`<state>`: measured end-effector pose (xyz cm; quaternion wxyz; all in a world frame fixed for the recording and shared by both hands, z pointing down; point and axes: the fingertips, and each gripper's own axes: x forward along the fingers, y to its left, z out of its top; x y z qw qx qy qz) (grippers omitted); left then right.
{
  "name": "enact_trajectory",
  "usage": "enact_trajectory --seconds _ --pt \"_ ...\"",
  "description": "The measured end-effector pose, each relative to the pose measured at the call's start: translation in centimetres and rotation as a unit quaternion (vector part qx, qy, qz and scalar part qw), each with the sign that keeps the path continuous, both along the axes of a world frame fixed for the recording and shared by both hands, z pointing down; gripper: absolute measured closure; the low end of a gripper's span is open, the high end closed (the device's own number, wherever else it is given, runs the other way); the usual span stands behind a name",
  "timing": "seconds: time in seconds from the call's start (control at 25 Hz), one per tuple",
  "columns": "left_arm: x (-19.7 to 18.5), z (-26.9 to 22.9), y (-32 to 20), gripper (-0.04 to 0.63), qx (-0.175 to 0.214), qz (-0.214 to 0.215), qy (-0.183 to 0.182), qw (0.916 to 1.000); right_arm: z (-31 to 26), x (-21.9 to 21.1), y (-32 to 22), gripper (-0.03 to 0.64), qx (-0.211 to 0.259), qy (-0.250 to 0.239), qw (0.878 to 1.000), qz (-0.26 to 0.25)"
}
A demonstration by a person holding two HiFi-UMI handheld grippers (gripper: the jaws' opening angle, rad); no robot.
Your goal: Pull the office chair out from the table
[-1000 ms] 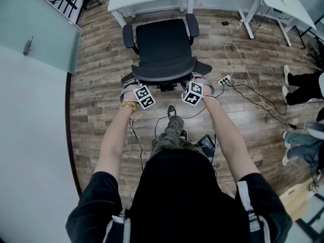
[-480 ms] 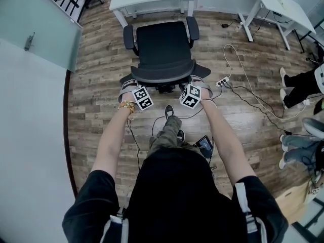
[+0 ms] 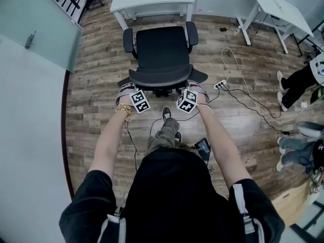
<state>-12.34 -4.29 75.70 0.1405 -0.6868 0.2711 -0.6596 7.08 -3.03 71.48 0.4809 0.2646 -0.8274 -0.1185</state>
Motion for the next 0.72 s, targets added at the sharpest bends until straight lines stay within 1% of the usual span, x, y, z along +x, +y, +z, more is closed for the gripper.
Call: enact_trajectory --seconds 0.16,0.6,0.72 --pt "-0.2 -0.1 0.6 0.434 -0.002 0.001 -0.001 1.0000 -0.1 -0.2 0.5 0.474 0.001 0.000 1.000 -0.001" --pt "0.2 -0.3 2.3 0.434 0.010 0.011 0.000 0.9999 -0.4 0.2 2.3 0.472 0.011 -0.001 1.000 -0.004" --pt "0.4 -0.4 2.8 0.434 0.014 0.016 0.000 0.9998 -0.3 0.4 2.8 0.472 0.005 -0.002 1.000 -0.004"
